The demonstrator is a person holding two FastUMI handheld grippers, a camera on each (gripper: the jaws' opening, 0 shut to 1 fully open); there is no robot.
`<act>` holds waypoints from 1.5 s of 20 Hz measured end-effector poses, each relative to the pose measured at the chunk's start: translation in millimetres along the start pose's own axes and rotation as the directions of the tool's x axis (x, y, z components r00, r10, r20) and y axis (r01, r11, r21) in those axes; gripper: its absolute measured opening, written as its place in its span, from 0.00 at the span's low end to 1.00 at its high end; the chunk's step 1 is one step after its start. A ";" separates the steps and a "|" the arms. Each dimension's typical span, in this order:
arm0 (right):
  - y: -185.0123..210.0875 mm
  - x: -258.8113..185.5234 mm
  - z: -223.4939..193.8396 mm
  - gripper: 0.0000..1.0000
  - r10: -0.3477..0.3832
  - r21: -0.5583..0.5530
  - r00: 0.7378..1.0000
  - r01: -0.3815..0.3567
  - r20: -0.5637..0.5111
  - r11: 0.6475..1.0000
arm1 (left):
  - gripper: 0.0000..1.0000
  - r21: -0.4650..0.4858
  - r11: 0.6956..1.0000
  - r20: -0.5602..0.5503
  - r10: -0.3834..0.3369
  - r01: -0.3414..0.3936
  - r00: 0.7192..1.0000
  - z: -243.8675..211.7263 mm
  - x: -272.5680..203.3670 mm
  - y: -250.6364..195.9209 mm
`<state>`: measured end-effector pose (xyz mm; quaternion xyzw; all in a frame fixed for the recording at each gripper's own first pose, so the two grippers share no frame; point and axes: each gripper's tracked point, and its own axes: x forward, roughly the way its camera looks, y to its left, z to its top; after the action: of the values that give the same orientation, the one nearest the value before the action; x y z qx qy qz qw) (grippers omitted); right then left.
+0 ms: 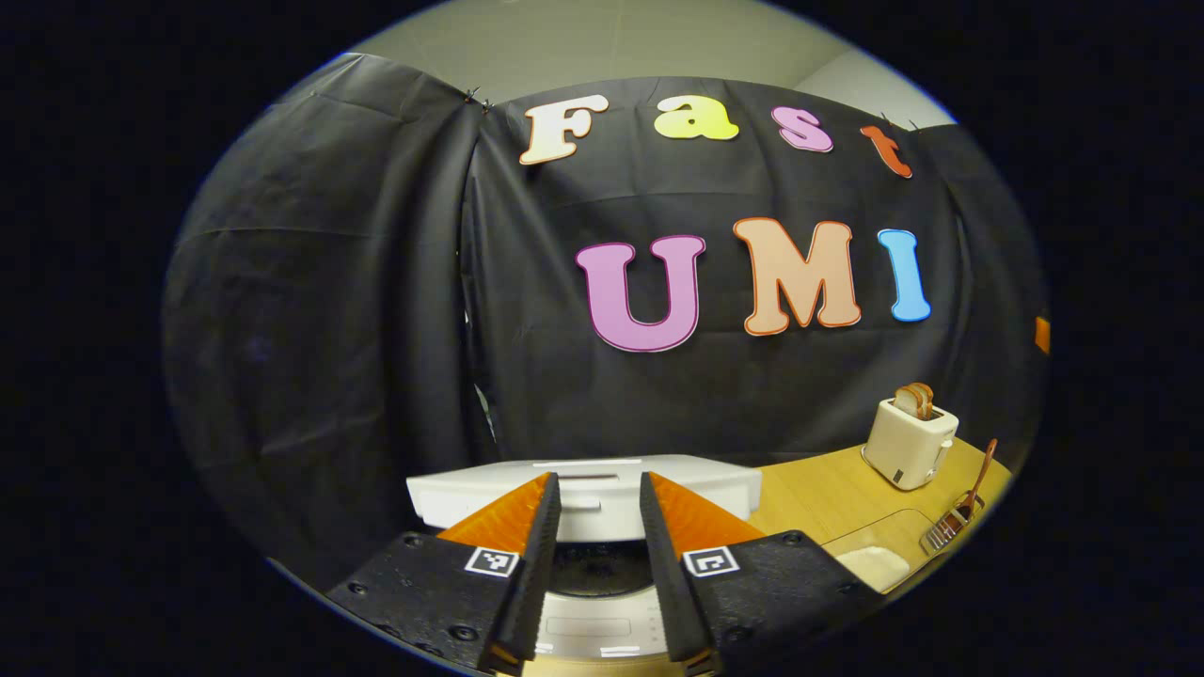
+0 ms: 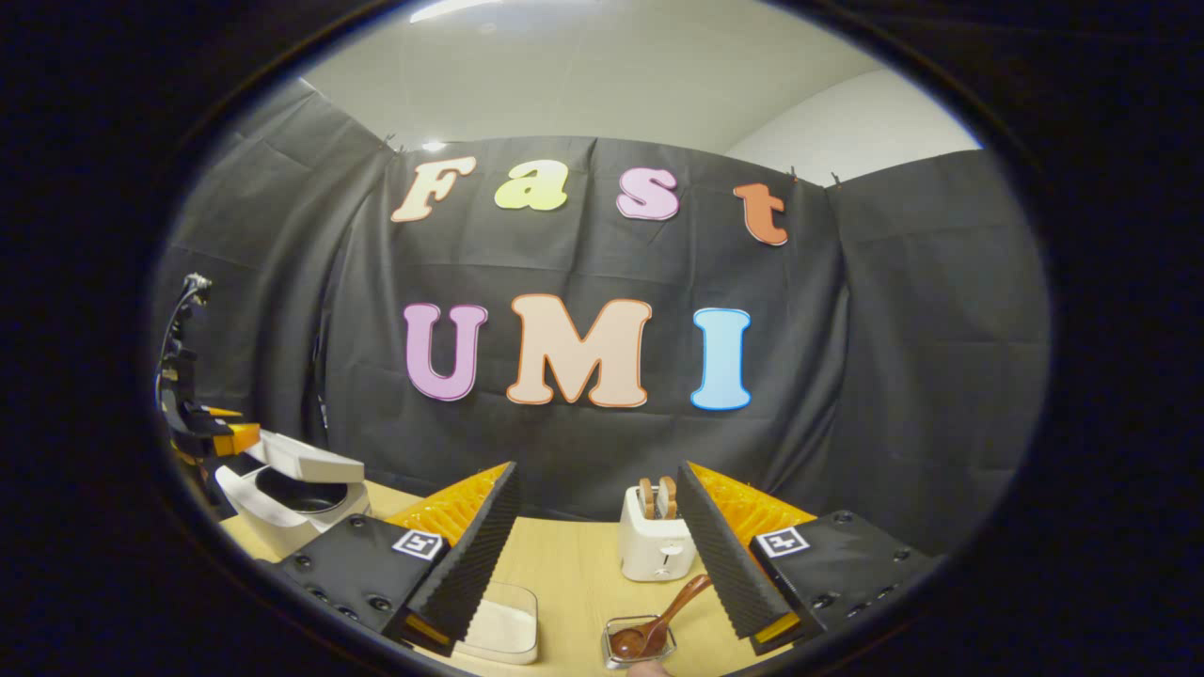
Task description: Close the left gripper, press the button to open the rice cooker; take a wooden spoon from the chopstick holder with the right hand, scoop a spoonful of rice and pour it into the rice cooker, then put the wooden spoon back into the chopstick holder.
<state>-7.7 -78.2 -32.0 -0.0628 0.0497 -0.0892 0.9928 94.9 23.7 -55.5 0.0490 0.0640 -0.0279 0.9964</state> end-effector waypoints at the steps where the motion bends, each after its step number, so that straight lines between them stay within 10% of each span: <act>1: -1.0 2.4 -2.6 1.00 0.007 0.000 1.000 -0.007 -0.004 1.000 | 0.54 0.004 1.000 0.009 -0.007 0.007 1.000 6.4 -1.7 -3.1; 6: -13.8 20.2 -29.7 1.00 0.043 0.026 0.997 -0.041 -0.069 0.999 | 0.94 -0.016 0.999 0.050 -0.043 0.044 0.998 22.9 -18.4 -21.6; 21: -95.0 99.6 -142.1 1.00 -0.016 0.085 0.960 0.041 -0.279 0.996 | 0.95 -0.015 1.000 0.044 -0.018 0.019 0.999 36.4 -69.8 -50.4; 30: -111.5 113.6 -231.9 1.00 0.024 0.129 0.881 0.042 -0.472 0.991 | 0.95 -0.007 0.999 0.044 0.051 -0.051 0.998 41.9 -90.5 -61.8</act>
<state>59.0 -234.7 -256.0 0.0283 0.2834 -0.1096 0.9523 6.7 -37.5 -8.2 0.0471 0.0410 -0.0033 0.9980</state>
